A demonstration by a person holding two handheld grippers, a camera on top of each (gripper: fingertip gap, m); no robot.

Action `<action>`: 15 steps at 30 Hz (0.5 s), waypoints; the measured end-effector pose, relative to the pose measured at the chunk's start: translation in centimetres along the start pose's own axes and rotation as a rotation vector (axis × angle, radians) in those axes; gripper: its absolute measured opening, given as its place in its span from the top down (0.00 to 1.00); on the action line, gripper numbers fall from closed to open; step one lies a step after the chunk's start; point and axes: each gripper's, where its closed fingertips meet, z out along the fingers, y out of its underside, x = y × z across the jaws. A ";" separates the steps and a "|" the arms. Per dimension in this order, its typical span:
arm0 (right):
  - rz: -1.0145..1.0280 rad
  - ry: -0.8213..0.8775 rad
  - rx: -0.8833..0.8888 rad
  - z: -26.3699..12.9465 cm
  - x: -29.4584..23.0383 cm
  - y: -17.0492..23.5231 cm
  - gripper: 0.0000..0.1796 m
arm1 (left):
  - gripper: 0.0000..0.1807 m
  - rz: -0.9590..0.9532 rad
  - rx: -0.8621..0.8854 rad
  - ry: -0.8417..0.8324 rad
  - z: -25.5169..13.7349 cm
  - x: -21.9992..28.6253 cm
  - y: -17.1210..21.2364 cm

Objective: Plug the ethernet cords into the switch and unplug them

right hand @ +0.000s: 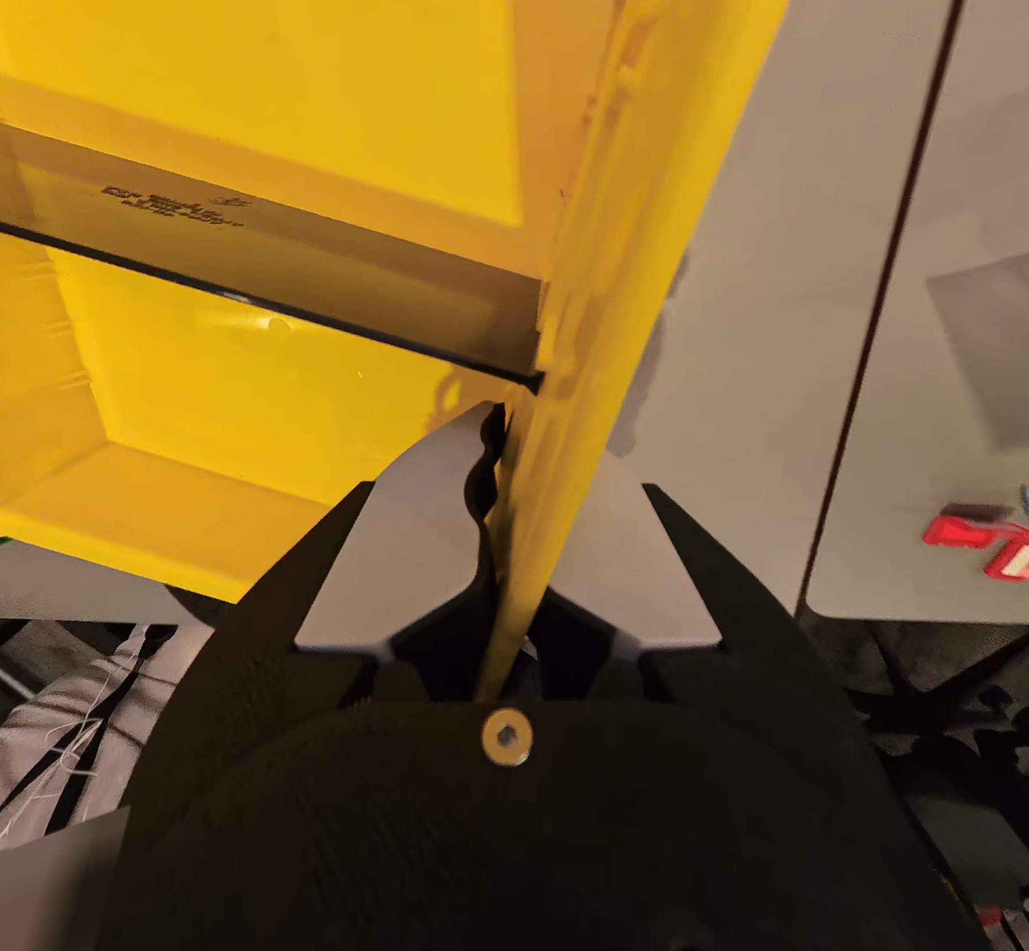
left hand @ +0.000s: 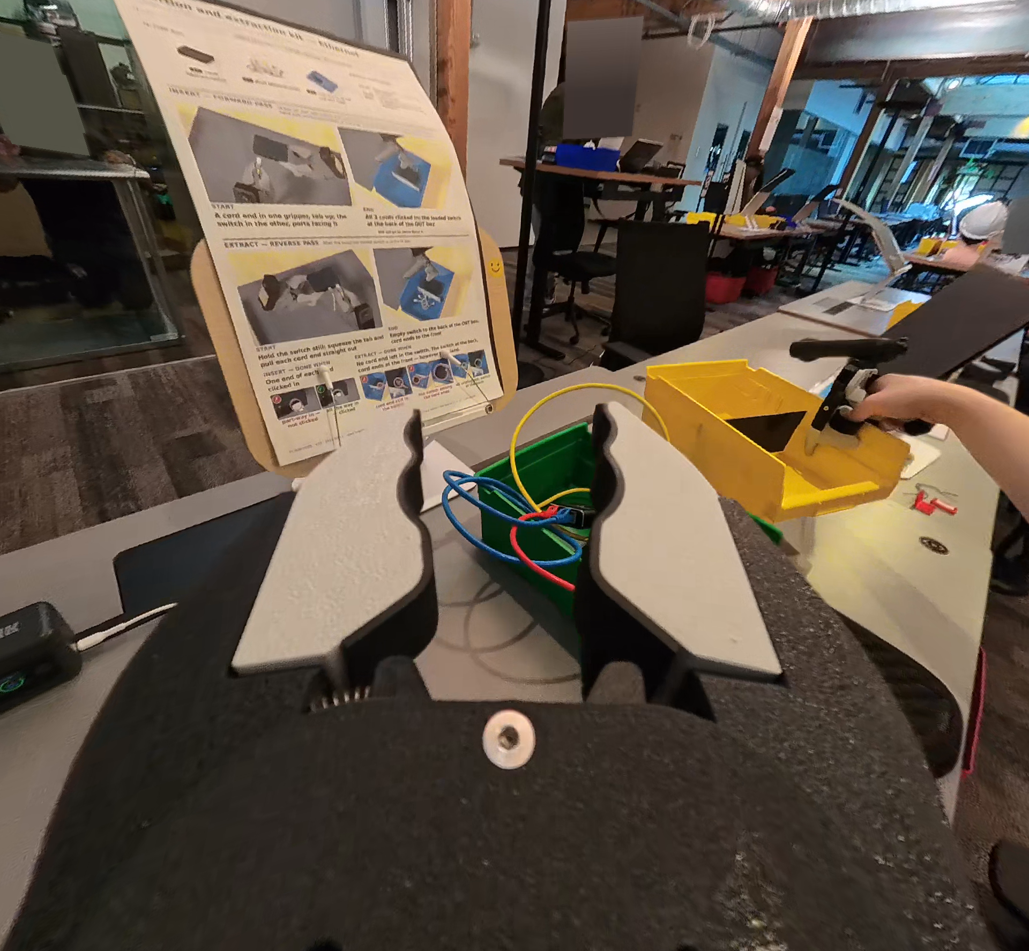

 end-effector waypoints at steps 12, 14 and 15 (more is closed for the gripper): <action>-0.073 0.013 -0.026 4.8 1.1 -0.4 0.97 | 0.68 0.032 -0.016 -0.011 0.7 0.7 0.3; -0.076 0.021 0.002 5.1 1.2 -0.6 0.97 | 0.68 0.023 -0.012 -0.009 0.4 0.5 0.3; -0.078 -0.005 0.014 5.2 0.9 -0.6 0.95 | 0.68 0.018 -0.010 -0.010 0.3 0.3 0.2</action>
